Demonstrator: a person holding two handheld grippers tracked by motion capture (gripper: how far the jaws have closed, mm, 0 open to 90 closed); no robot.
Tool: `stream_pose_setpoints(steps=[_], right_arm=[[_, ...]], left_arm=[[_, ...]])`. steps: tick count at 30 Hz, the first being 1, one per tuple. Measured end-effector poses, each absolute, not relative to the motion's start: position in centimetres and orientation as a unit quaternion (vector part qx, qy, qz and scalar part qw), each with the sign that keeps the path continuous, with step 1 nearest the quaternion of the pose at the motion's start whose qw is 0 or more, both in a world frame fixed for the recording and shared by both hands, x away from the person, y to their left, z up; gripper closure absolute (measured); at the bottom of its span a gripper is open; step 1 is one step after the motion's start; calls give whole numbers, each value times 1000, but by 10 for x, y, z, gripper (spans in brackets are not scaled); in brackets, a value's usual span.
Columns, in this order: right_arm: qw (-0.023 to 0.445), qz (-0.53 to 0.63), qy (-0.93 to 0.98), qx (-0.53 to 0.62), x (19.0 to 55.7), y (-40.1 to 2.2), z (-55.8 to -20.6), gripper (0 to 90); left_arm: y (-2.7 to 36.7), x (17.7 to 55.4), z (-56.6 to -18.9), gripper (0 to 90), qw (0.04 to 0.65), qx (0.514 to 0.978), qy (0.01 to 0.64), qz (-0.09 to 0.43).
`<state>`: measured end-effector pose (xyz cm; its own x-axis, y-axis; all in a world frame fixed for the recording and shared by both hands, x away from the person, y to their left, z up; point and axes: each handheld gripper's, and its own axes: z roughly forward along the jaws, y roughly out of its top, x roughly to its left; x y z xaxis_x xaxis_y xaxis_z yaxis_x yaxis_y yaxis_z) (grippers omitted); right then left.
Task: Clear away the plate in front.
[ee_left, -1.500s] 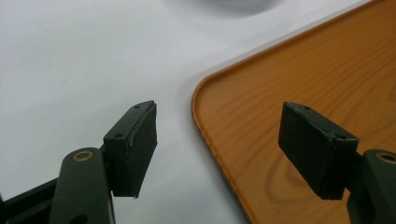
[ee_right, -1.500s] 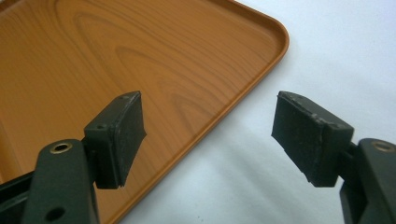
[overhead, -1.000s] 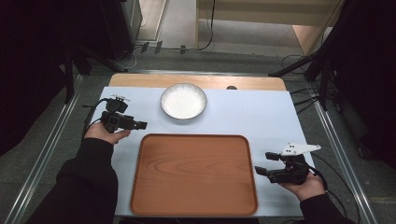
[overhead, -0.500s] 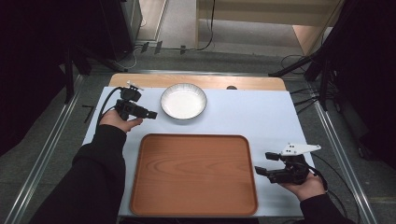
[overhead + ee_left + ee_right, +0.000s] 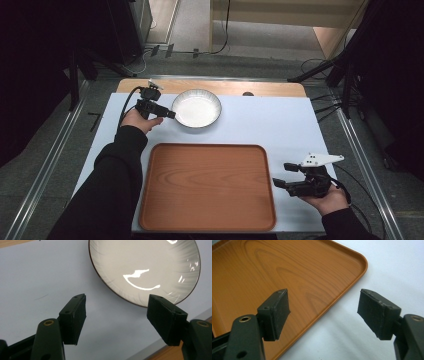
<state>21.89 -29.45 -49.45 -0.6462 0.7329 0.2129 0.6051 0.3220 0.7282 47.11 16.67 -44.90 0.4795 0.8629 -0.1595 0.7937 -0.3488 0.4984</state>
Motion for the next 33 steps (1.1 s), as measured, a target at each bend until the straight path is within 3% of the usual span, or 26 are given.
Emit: stream_pose_setpoints(steps=[18, 25, 33], right_arm=[[75, 408, 812, 410, 218, -294, -494, 260], [76, 404, 815, 410, 216, -294, -495, 260], [77, 403, 815, 409, 214, -295, -495, 259]], left_arm=[[153, 504, -464, 365, 265, 797, 540, 54], [145, 510, -476, 383, 255, 794, 545, 83], [149, 519, -486, 450, 282, 758, 585, 59]])
